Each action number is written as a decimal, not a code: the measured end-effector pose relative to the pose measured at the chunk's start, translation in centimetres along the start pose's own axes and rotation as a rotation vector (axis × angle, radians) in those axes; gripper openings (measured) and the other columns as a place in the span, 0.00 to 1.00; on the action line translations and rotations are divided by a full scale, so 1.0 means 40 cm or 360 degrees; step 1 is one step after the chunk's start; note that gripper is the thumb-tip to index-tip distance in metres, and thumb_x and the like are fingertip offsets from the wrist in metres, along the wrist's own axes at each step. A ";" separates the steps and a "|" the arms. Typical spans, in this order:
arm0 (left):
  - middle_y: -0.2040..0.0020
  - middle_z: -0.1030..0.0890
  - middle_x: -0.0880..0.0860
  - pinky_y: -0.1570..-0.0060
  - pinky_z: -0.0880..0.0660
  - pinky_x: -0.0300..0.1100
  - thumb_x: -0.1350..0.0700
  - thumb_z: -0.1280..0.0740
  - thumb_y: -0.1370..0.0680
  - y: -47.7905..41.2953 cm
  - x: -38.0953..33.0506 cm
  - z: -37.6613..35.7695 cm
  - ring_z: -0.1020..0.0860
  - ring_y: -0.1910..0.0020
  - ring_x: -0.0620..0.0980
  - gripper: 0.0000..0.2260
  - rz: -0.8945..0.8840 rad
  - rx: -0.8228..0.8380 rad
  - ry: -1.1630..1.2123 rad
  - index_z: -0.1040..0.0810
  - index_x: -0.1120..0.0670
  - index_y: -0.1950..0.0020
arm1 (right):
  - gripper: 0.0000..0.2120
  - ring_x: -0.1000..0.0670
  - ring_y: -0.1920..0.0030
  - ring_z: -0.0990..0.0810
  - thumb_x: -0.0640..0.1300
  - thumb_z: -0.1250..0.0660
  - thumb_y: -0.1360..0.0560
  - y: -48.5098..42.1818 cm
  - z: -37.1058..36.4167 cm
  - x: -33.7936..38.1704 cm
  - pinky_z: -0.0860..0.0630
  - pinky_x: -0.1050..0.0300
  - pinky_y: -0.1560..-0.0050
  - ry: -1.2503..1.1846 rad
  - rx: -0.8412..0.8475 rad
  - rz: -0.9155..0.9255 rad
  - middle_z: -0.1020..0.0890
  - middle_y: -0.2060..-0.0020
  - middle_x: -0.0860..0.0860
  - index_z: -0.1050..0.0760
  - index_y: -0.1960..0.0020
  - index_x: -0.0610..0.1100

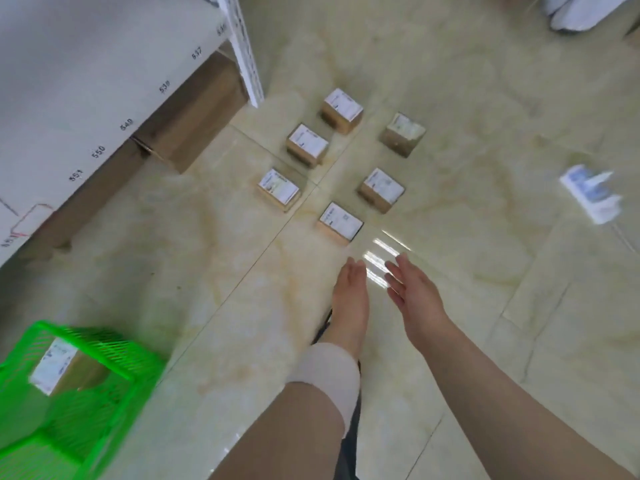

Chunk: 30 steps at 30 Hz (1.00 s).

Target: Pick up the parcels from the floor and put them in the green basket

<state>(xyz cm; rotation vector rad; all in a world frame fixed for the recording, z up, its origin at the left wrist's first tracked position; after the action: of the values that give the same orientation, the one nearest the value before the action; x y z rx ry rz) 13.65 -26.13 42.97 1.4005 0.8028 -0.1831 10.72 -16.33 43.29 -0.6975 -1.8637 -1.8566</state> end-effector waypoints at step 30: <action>0.28 0.33 0.47 0.28 0.40 0.45 0.45 0.44 0.21 -0.635 -0.532 -0.872 0.34 0.29 0.50 0.22 0.0319 -0.0327 0.0478 0.36 0.48 0.27 | 0.16 0.48 0.37 0.26 0.53 0.42 0.22 -0.810 0.429 0.871 0.34 0.56 0.33 0.0832 0.0324 -0.0048 0.24 0.35 0.45 0.26 0.40 0.46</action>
<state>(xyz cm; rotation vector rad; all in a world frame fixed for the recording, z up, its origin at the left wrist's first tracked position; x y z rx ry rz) -29.77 -6.38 36.71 1.3188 0.8933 0.2639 -35.68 3.32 38.70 -0.0963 -1.6802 -1.6315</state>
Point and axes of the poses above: each hand's wrist, its own y-axis away from the middle knuckle, its own z-axis out of the back of the hand, x = y × z, the point moved 5 cm from there along -y, towards the middle knuckle
